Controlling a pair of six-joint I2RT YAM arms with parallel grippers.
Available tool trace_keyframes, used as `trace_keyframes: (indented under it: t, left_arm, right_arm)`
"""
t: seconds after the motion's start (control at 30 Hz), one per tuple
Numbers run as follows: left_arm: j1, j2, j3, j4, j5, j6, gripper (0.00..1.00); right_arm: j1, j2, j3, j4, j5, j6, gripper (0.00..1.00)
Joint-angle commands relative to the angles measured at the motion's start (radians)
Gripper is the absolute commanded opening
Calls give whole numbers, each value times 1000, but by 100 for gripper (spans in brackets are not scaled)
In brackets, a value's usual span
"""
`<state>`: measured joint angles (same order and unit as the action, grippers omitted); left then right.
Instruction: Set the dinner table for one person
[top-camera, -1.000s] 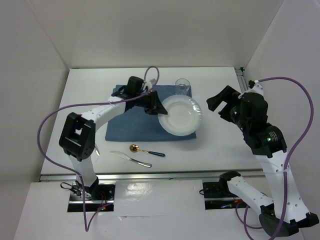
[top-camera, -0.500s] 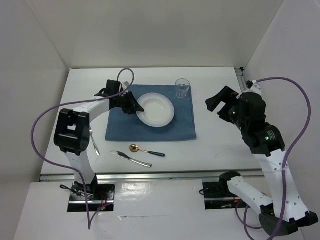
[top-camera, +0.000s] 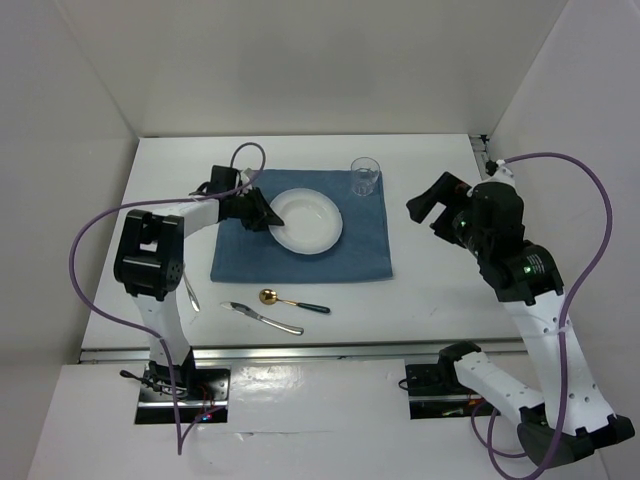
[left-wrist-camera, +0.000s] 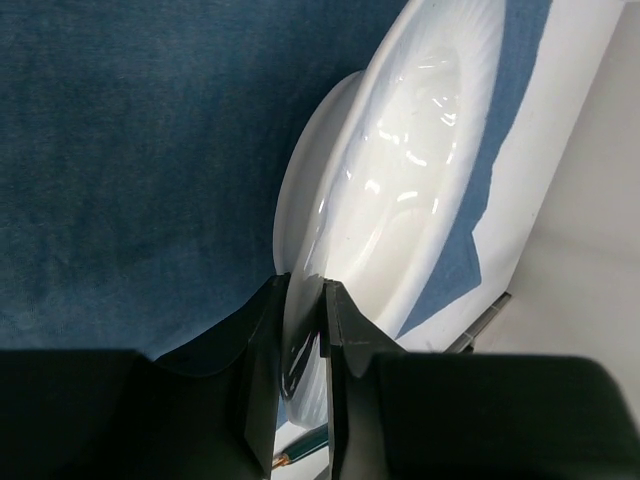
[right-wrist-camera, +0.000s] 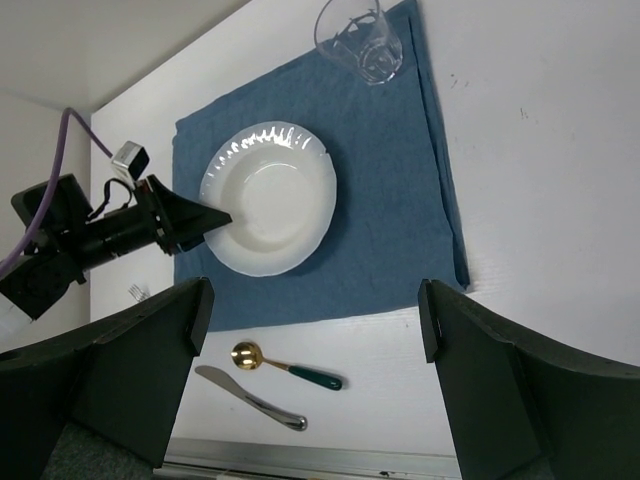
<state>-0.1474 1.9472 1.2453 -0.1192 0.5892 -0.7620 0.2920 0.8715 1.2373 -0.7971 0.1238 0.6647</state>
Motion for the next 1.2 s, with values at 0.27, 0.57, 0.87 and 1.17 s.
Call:
trace_keyframes:
  t: [0.27,0.57,0.87,1.17]
  left_arm:
    - [-1,30,123,-163,-52,76,90]
    - [25,-169,235,-439,-384,170,100]
    - [256,-387,99,-700,-776,53,88]
    - [402,-504,-282,-562,-695,10,86]
  right_arm:
    - [-5,15,-13,62,-16,4,97]
    - [-5,6,-13,72,-16,4,98]
    - [-5,-3,-48,140,-41,-25,98]
    - [-5,26,-78,180,-105,-34,98]
